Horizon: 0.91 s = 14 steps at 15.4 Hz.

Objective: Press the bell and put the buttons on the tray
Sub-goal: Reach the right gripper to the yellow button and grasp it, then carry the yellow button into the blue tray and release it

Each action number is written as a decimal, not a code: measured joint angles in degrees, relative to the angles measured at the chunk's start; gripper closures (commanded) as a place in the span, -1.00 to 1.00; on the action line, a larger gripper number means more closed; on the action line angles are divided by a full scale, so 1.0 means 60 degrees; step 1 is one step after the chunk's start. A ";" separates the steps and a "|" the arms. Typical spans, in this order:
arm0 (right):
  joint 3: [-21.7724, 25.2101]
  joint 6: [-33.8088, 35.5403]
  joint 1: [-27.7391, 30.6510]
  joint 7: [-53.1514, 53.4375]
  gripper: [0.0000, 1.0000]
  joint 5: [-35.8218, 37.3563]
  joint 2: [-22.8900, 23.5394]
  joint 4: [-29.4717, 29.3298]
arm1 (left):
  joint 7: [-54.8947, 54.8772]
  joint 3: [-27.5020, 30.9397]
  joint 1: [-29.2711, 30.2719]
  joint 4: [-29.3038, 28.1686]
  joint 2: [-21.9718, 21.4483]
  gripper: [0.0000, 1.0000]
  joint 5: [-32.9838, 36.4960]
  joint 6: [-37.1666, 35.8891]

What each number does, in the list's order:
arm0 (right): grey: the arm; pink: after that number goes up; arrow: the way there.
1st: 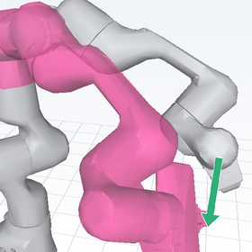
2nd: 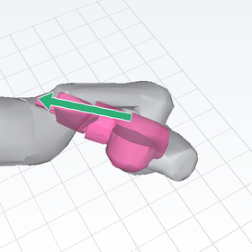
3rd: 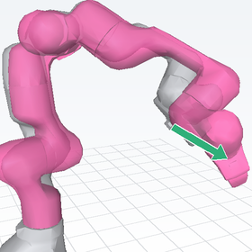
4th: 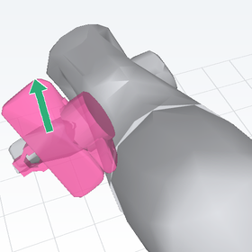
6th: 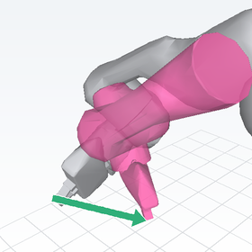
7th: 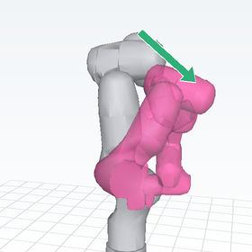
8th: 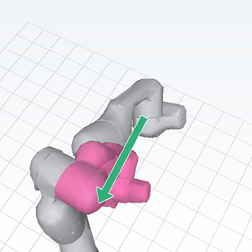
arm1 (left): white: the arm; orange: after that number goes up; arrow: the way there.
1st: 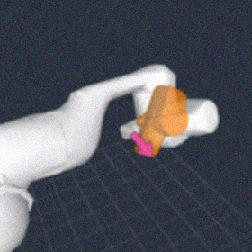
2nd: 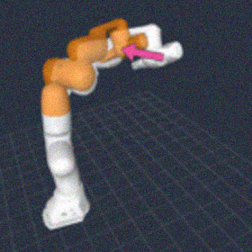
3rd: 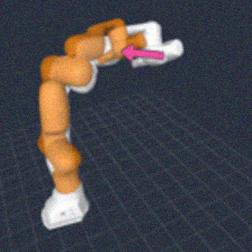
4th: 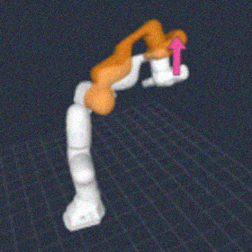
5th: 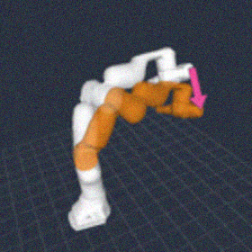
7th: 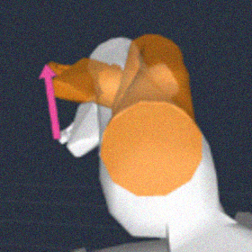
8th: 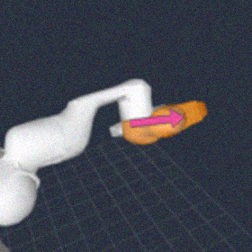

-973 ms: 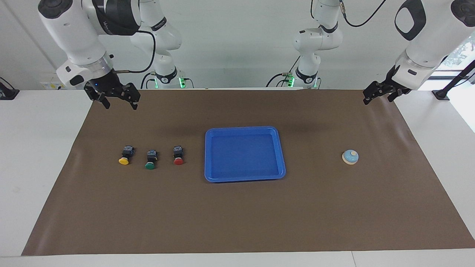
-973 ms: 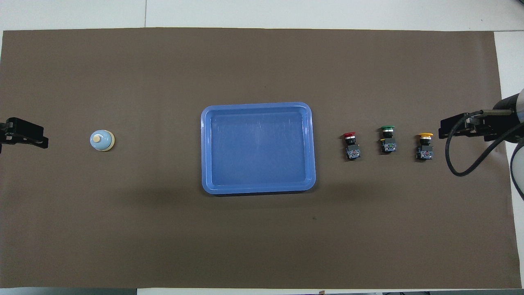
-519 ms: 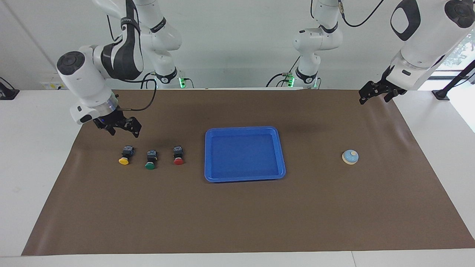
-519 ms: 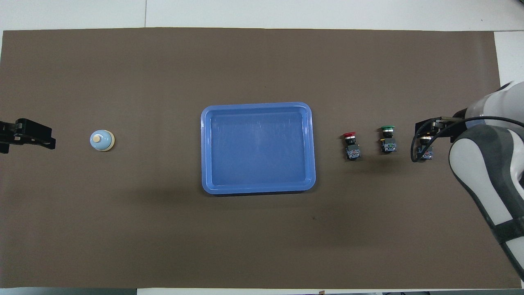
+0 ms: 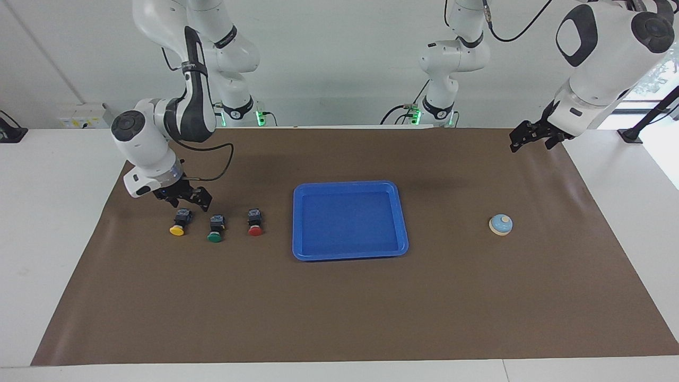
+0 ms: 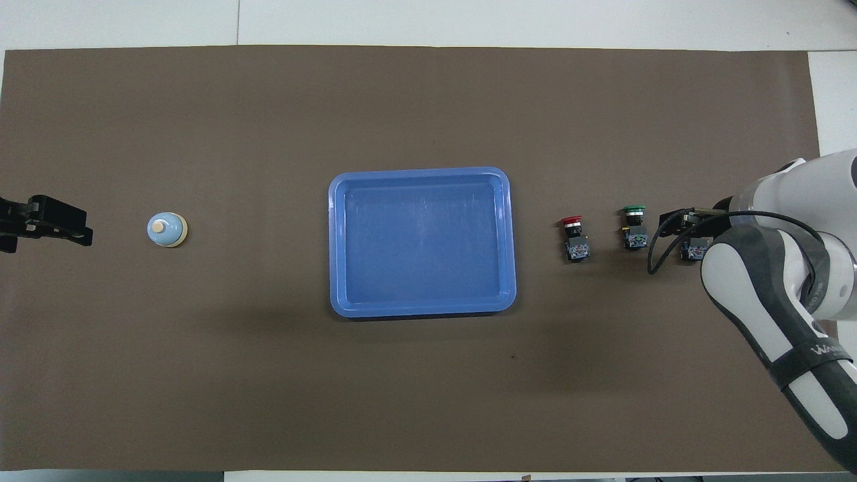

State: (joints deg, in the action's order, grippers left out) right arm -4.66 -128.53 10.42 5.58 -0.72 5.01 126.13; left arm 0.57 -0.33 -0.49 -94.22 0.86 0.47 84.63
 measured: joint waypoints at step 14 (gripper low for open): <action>0.0000 -0.1319 0.0816 -0.0571 -0.72 0.0001 0.0708 0.0484 | 0.0016 0.0146 0.0009 -0.0010 -0.0142 -1.00 0.0002 -0.0003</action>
State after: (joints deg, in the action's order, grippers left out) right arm -4.66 -136.45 15.31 2.15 -0.71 9.25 129.04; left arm 0.66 0.55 -0.44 -94.28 0.01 0.48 84.61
